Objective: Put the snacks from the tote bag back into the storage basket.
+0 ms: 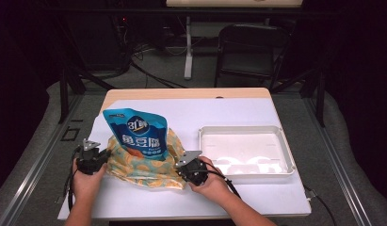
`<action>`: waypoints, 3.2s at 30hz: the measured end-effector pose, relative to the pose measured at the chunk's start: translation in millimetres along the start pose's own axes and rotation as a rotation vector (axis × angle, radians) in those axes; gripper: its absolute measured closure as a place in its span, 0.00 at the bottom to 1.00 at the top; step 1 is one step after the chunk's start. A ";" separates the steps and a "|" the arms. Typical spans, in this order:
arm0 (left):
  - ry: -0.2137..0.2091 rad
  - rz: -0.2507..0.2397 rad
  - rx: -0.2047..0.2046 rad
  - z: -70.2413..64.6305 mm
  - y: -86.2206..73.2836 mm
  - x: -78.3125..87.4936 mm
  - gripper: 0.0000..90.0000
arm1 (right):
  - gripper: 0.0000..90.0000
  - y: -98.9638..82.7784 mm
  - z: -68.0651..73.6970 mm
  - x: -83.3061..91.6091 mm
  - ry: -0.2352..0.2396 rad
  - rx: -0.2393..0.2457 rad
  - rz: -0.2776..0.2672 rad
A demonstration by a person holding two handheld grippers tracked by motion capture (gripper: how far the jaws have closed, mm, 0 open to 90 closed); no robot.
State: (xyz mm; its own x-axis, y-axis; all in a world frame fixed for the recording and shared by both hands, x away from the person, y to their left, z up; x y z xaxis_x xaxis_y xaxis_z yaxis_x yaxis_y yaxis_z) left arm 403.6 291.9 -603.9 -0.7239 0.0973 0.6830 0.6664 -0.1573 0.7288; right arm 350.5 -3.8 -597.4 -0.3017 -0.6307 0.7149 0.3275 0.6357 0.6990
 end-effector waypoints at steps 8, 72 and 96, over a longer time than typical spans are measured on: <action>0.001 -0.019 0.008 1.7 1.7 5.5 0.87 | 0.99 1.1 -1.4 2.0 0.000 0.000 -0.009; -0.201 -0.136 -0.083 -73.7 1.8 63.9 0.56 | 0.97 -0.6 3.2 -4.2 0.004 0.006 -0.009; -0.162 0.033 -0.140 -77.2 -19.7 46.0 1.00 | 0.95 -0.3 7.9 -5.7 0.001 0.020 -0.003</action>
State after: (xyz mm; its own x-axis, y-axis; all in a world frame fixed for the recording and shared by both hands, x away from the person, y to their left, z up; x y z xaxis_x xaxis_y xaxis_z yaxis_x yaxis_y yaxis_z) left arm 343.4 223.6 -590.6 -0.6564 0.2453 0.7134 0.6499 -0.2965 0.6998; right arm 345.1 3.1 -601.5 -0.3014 -0.6333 0.7128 0.3086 0.6425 0.7014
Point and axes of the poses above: each handheld gripper's, and its own axes: x roughly backward along the jaws, y roughly out of its top, z roughly to its left, the point moved 8 cm from there along -x, roughly forward along the jaws, and after that the axes turned 4 degrees about y, right-handed, at the moved point
